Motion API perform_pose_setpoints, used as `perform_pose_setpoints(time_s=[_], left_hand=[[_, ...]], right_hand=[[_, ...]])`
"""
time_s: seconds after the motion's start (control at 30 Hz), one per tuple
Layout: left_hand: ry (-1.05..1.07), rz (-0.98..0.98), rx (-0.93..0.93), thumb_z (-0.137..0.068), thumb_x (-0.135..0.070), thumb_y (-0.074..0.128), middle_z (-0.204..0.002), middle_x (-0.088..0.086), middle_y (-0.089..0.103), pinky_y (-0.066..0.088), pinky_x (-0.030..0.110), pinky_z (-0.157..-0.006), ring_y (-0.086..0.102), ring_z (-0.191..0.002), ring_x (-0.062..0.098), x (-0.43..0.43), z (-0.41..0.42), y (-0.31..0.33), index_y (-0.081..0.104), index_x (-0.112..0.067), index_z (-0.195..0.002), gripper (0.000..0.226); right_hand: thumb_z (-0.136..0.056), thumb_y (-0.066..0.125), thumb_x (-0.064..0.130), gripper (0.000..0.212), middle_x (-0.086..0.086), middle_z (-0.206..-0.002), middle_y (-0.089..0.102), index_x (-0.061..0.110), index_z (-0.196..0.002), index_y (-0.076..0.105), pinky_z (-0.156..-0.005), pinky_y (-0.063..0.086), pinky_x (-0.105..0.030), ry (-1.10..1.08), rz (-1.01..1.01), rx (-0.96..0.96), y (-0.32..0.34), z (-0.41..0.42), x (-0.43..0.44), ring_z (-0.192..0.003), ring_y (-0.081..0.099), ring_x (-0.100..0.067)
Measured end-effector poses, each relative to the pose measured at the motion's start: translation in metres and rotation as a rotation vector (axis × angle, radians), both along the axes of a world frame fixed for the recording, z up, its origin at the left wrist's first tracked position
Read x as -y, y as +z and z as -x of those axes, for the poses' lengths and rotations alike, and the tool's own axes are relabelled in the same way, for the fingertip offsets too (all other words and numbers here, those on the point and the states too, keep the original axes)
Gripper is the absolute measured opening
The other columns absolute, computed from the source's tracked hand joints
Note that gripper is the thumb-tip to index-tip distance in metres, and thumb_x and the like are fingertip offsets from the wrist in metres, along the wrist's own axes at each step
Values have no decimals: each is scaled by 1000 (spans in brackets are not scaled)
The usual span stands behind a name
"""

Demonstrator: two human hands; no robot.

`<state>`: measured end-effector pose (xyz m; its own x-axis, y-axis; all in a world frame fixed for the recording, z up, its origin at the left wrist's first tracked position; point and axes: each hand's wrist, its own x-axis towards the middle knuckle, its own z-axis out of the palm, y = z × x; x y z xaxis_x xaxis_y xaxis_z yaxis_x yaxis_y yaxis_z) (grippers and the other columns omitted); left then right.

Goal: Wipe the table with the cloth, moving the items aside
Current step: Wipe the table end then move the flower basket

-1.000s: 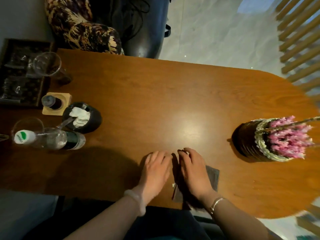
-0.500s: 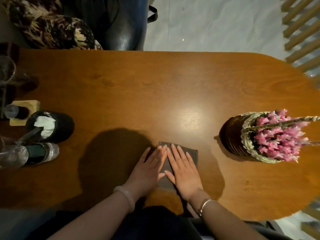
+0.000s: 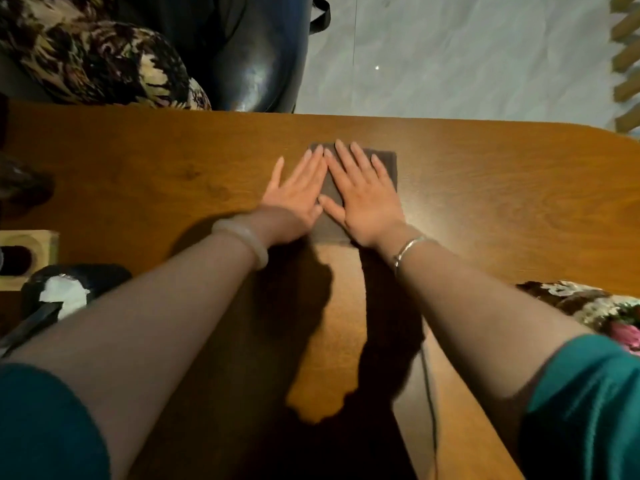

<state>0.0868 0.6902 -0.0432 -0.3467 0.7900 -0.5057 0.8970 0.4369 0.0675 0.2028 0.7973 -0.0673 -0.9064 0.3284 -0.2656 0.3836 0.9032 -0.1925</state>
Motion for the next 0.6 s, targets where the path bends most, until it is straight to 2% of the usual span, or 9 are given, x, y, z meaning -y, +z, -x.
perform_pose_setpoints(time_s=[0.13, 0.3, 0.43, 0.6], left_hand=[[-7, -89, 31, -100, -37, 31, -158, 3, -23, -9, 49, -118, -20, -145, 15, -33, 33, -4, -15, -14, -151, 72], [-17, -186, 11, -98, -38, 24, -160, 5, -18, -9, 49, -117, -17, -146, 18, -37, 24, -12, -11, -13, -152, 69], [-91, -196, -85, -96, -43, 11, -160, 10, -15, -8, 52, -117, -16, -146, 23, -12, -20, -12, -9, -9, -152, 68], [-141, -173, -11, -97, -41, 10, -159, 12, -18, -9, 52, -116, -21, -145, 26, 42, -103, -8, -10, -6, -151, 67]], right_hand=[[-97, 13, 64, 72, -4, -165, -6, 27, -157, -2, -122, -2, -46, 30, -74, 4, -1, 31, -49, -151, -8, -25], [-96, 9, 67, 66, -9, -165, -9, 40, -155, -1, -121, -2, -53, -145, -108, -10, -1, 22, -43, -150, -11, -34], [-99, 9, 62, 63, -9, -165, -8, 38, -156, -2, -121, -1, -54, -215, -82, -7, 4, -24, -7, -151, -9, -34], [-101, 18, 57, 63, -9, -165, -4, 33, -157, 1, -121, 3, -54, -277, -58, 34, 10, -110, 53, -151, -10, -32]])
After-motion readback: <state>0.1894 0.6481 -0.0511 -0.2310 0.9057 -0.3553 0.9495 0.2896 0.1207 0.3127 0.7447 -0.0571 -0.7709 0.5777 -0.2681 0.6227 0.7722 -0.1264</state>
